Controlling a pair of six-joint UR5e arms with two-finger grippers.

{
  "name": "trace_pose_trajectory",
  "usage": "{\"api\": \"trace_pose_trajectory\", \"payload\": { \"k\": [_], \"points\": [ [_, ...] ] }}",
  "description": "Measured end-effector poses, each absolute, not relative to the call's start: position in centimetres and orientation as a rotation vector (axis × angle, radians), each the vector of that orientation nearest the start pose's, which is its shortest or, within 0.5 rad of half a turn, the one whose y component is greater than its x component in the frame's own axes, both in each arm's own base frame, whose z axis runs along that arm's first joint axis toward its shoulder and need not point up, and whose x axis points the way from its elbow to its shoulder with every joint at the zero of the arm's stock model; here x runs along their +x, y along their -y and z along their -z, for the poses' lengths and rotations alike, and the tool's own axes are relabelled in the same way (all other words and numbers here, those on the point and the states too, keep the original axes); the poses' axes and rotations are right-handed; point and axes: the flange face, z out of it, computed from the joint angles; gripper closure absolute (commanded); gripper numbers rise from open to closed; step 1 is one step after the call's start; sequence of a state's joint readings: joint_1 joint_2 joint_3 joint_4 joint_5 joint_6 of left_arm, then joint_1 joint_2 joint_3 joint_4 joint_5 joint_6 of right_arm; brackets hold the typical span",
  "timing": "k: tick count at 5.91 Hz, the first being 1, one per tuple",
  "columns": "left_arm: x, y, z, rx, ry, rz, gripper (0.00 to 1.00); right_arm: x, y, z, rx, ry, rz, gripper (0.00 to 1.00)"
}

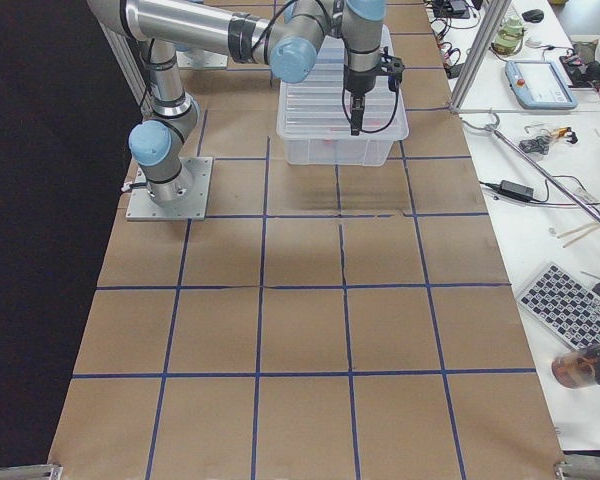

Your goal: Place red block in blue tray from box

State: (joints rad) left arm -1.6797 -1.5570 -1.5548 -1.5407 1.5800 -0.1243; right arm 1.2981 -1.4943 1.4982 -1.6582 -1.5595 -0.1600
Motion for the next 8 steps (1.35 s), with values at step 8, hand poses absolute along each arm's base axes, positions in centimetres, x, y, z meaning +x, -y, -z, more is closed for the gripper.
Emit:
{"api": "trace_pose_trajectory", "payload": {
  "k": [8],
  "points": [
    [-15.7,48.5,-50.6,-0.08,-3.15,0.085,0.01,14.3,51.5,-53.4,0.199,-3.153,0.092,0.0]
  ]
}}
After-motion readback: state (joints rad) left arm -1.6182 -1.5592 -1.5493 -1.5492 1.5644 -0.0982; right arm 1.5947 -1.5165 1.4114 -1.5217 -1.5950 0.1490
